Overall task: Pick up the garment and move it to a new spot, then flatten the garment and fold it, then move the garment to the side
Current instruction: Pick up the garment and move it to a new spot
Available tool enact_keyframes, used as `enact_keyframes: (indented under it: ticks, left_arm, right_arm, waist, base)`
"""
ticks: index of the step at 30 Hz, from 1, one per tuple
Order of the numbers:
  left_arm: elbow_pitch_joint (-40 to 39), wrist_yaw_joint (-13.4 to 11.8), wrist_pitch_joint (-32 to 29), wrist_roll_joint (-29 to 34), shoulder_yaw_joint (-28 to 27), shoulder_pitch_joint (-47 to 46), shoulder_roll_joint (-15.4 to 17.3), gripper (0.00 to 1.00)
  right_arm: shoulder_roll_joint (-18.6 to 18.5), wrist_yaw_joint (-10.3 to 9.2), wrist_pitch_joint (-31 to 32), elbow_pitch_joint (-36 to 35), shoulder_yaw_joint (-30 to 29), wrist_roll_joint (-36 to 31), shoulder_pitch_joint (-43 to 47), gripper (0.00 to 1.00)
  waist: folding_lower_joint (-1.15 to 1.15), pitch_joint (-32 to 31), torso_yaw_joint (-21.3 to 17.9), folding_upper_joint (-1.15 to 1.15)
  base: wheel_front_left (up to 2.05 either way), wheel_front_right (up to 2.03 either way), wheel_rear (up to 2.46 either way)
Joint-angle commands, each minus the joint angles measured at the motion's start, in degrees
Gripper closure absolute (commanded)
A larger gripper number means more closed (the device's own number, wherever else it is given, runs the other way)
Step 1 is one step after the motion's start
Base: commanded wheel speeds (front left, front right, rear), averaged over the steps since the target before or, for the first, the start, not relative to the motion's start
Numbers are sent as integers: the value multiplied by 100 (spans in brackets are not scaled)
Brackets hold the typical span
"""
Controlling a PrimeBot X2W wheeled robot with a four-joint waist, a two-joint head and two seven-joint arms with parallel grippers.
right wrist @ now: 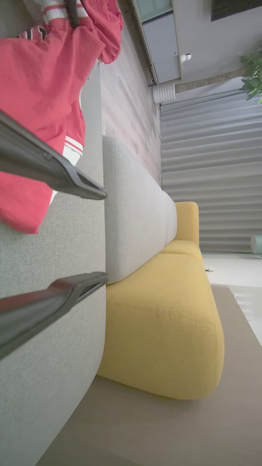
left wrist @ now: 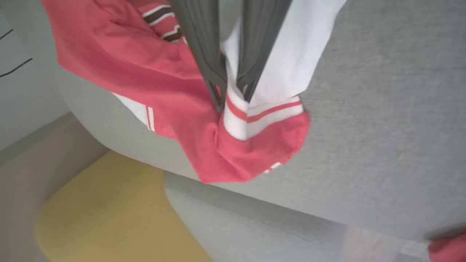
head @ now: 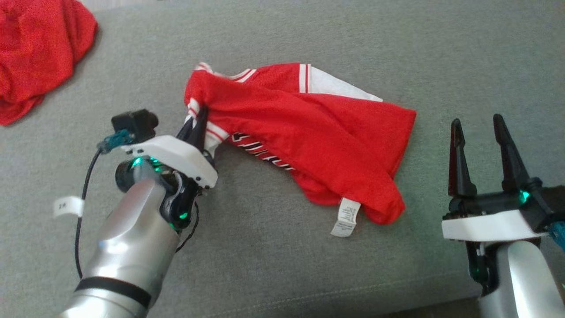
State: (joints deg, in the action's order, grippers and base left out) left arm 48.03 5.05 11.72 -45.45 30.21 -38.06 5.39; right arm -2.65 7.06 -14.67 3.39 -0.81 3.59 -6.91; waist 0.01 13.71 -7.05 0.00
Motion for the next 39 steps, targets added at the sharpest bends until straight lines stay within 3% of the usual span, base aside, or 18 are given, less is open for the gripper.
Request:
enact_keyframes:
  ticks: [1, 8, 9, 10, 11, 25, 39]
  left_arm:
    - [-109, -9, 82, 41, -224, -177, 136, 100]
    - [358, 71, 290, 107, -276, -247, 5, 100]
    - [375, 83, 303, 153, -264, -257, -11, 69]
    - [379, 87, 313, 247, -229, -270, -18, 28]
    - [359, 84, 320, 352, -212, -282, -15, 0]
    - [-1381, -105, 327, 2043, -841, 846, 22, 0]
    - [-3118, -308, 328, 2839, -1998, 3055, -190, 0]
  right_arm:
    - [-22, 43, -33, -200, 110, -11, -168, 0]
    - [-22, 43, -33, -168, 130, -72, -214, 0]
    - [-22, 43, -33, -162, 127, -79, -214, 0]
    - [-22, 43, -33, -152, 122, -87, -212, 0]
    - [-22, 43, -33, -143, 115, -95, -206, 0]
    - [-22, 43, -33, 37, 46, -158, 86, 0]
    - [-22, 43, -33, 316, 207, -53, 781, 0]
  waist:
    - [-1, 39, 51, 0]
    - [-1, 92, 202, 0]
    - [-1, 83, 222, 0]
    - [-1, 68, 243, 0]
    - [-1, 50, 266, 0]
    - [-1, -627, 655, 0]
    - [-1, -1299, 815, 0]
  base:
    - [0, 0, 0]
    - [0, 0, 0]
    - [0, 0, 0]
    - [0, 0, 0]
    - [0, 0, 0]
    - [0, 0, 0]
    - [0, 0, 0]
